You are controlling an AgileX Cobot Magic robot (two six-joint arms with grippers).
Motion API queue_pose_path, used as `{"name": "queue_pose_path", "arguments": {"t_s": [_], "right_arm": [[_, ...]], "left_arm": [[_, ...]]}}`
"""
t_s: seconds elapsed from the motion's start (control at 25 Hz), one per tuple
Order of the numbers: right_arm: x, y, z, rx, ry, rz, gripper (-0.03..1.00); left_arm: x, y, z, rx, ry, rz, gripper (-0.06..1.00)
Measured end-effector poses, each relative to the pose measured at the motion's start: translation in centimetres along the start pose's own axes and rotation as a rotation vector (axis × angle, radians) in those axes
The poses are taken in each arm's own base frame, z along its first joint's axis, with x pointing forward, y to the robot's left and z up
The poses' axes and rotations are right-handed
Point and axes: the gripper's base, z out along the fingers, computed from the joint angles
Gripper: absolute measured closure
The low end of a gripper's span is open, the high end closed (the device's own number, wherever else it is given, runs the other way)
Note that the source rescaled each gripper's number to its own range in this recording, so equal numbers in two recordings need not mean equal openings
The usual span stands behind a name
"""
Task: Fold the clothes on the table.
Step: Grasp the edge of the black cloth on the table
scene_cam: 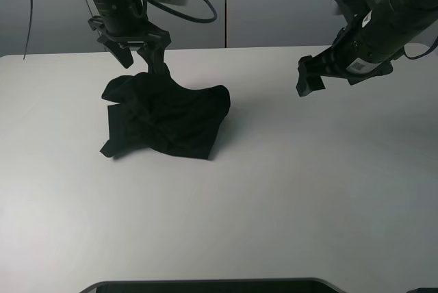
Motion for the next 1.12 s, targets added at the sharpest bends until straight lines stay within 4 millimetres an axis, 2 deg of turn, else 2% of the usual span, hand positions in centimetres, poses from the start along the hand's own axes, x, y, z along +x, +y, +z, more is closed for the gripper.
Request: {"name": "queue_pose_path", "arguments": {"t_s": [0.2, 0.44, 0.72, 0.96, 1.04, 1.12], "right_arm": [[0.0, 0.0, 0.0, 0.0, -0.004, 0.0, -0.03], [0.0, 0.0, 0.0, 0.0, -0.004, 0.0, -0.03], [0.0, 0.0, 0.0, 0.0, -0.004, 0.0, -0.03], [0.0, 0.0, 0.0, 0.0, -0.004, 0.0, -0.03], [0.0, 0.0, 0.0, 0.0, -0.004, 0.0, -0.03], [0.0, 0.0, 0.0, 0.0, -0.004, 0.0, -0.03]], "left_arm": [[-0.2, -3.8, 0.3, -0.004, 0.007, 0.089, 0.04], [-0.1, -6.1, 0.4, 0.0, 0.01, 0.126, 0.04], [-0.1, -6.8, 0.5, -0.001, 0.011, 0.163, 0.04], [0.1, -7.0, -1.2, 0.009, -0.03, 0.184, 0.04], [0.1, -7.1, -1.0, 0.016, -0.024, 0.198, 0.04], [-0.1, -7.0, 0.0, 0.017, -0.001, 0.203, 0.04]]}}
